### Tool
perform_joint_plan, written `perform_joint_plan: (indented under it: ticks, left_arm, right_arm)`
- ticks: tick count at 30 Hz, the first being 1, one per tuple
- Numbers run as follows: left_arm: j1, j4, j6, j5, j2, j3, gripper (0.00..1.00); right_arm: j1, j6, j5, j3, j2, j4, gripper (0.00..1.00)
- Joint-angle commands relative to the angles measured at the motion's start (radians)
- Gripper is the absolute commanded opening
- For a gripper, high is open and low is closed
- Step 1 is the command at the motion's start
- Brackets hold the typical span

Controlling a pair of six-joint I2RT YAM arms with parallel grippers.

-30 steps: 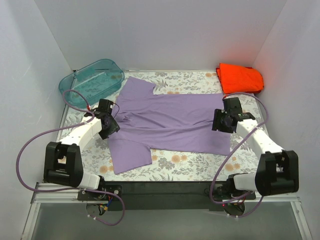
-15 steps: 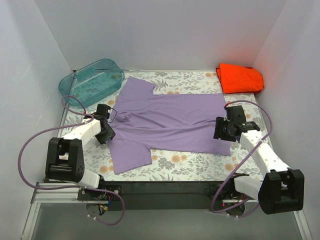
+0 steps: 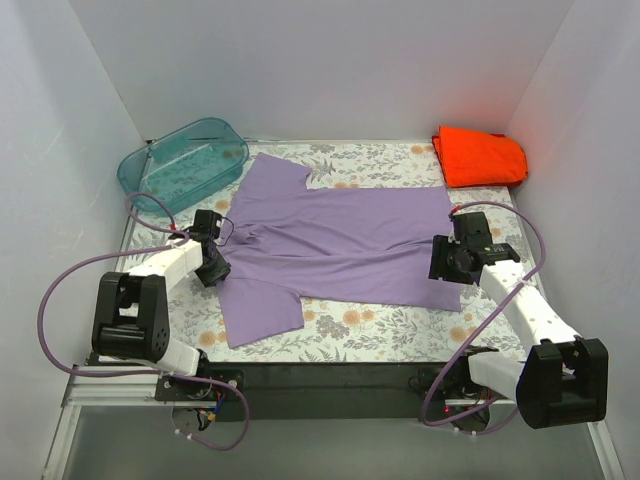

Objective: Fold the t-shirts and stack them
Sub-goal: Fold the tshirt

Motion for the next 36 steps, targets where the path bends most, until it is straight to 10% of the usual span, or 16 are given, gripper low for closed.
perform_joint_plan:
  ticks: [1, 5, 19, 36]
  left_arm:
    - [0.008, 0.042, 0.006, 0.011, 0.05, -0.066, 0.26]
    - [0.008, 0.05, 0.004, 0.025, 0.045, -0.08, 0.0]
    - [0.008, 0.07, -0.009, -0.021, -0.15, -0.122, 0.0]
    - [0.008, 0.074, 0.006, -0.019, -0.185, -0.115, 0.0]
  right_arm:
    - [-0.009, -0.002, 0.024, -0.004, -0.008, -0.019, 0.6]
    - [-0.015, 0.015, 0.058, 0.006, -0.001, -0.05, 0.62]
    - [-0.293, 0.098, -0.074, -0.063, 0.019, -0.145, 0.61]
    - [-0.302, 0.205, -0.111, -0.173, 0.058, -0.038, 0.52]
